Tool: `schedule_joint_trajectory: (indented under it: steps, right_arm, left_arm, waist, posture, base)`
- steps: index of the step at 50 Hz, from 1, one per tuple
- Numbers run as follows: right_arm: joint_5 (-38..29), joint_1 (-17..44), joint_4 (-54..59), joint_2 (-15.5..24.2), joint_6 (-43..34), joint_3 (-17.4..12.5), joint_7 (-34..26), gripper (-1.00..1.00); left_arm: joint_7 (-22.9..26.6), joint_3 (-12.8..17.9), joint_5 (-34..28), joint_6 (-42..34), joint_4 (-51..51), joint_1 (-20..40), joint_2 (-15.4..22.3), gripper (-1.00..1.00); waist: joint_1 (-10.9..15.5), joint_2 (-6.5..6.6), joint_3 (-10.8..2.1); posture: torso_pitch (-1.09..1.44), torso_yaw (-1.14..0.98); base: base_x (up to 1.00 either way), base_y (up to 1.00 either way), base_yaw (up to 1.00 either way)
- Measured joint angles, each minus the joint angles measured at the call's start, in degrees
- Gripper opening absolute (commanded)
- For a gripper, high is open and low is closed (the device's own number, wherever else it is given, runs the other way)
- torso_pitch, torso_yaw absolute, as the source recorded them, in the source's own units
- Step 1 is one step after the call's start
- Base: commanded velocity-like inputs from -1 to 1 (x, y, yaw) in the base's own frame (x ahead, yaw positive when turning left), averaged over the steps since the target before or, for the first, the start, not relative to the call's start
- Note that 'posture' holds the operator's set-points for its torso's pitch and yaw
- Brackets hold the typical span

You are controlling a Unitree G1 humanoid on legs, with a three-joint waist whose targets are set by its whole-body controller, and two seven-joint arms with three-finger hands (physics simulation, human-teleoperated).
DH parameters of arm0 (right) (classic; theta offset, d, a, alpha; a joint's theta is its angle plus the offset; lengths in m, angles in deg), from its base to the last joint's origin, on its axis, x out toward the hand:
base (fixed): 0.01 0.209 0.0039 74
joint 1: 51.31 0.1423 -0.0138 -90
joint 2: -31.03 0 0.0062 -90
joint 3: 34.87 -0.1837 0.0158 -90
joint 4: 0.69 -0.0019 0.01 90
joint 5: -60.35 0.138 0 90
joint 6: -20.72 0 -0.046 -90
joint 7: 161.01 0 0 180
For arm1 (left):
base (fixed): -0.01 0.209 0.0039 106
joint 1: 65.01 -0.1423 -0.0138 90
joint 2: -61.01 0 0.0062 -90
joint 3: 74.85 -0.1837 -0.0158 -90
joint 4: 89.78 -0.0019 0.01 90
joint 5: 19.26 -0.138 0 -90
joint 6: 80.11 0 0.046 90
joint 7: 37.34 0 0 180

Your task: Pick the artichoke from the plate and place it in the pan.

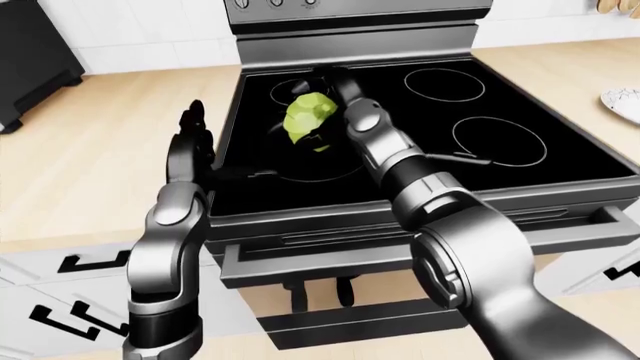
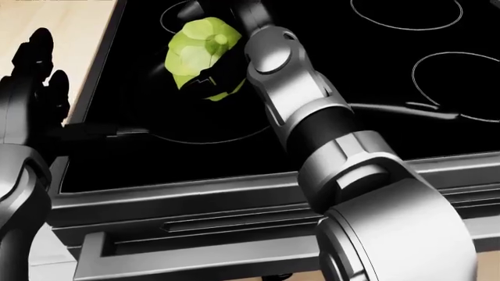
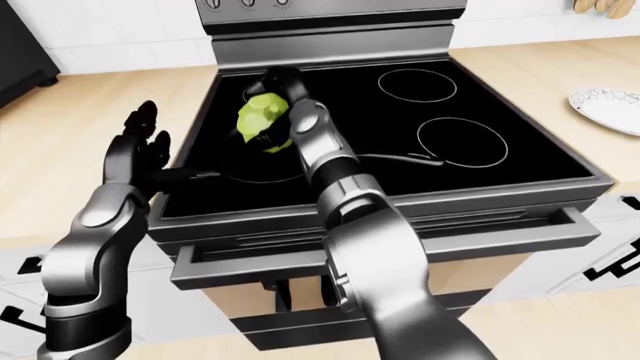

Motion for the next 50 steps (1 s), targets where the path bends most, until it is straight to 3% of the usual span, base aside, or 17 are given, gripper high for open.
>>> schedule_joint_trajectory:
  steps: [14,16,19,21,31,33,49,50]
  right_arm:
    - [0.2,-1.8,0.6,-0.8,1.5,-0.4,1.0,-0.83]
    - [0.3,-2.1,0.7,-0.9,1.9,-0.5,1.2,-0.64]
    - [0.3,-2.3,0.9,-1.0,2.0,-0.5,1.3,-0.60]
    - [0.4,-2.6,0.9,-1.0,2.2,-0.6,1.4,-0.33]
    - [0.5,-3.5,0.9,-1.0,2.8,-0.7,1.9,-0.26]
    - [0.5,-3.7,0.9,-1.0,3.0,-0.7,2.0,-0.08]
    - [0.5,-4.1,0.9,-1.0,3.1,-0.8,2.2,0.00]
    - [0.5,-4.1,0.9,-1.0,3.1,-0.7,2.2,0.15]
  left_arm:
    - [0.1,0.1,0.1,0.5,0.0,-0.5,0.0,1.00]
    - [0.1,0.2,0.1,0.6,-0.1,-0.5,0.0,1.00]
    - [0.1,0.2,0.1,0.6,-0.2,-0.6,0.0,1.00]
    - [0.1,0.1,0.1,0.6,-0.2,-0.7,-0.1,1.00]
    - [0.1,0.0,0.0,0.9,-0.3,-0.9,-0.2,1.00]
    - [0.1,0.0,0.0,0.8,-0.2,-1.0,-0.2,1.00]
    - [0.1,-0.2,0.0,0.9,-0.6,-0.4,-0.3,1.00]
    - [0.1,-0.2,0.0,1.0,-0.7,-0.4,-0.3,1.00]
  waist:
    - [0.0,0.00,-0.03]
    - [0.0,0.02,-0.03]
    - [0.0,0.03,-0.01]
    - [0.0,0.01,-0.02]
    - [0.0,-0.03,-0.07]
    - [0.0,-0.04,-0.08]
    - [0.0,-0.04,-0.16]
    - [0.0,-0.04,-0.17]
  posture:
    - [0.00,0.00]
    - [0.00,0.00]
    - [0.00,0.00]
    - [0.00,0.00]
    - [0.00,0.00]
    - [0.00,0.00]
    - [0.00,0.00]
    - [0.00,0.00]
  base:
    - [0.00,0.00,0.00]
    - [0.00,0.00,0.00]
    - [0.00,0.00,0.00]
    - [0.00,0.00,0.00]
    - [0.00,0.00,0.00]
    - [0.00,0.00,0.00]
    - [0.00,0.00,0.00]
    - [0.00,0.00,0.00]
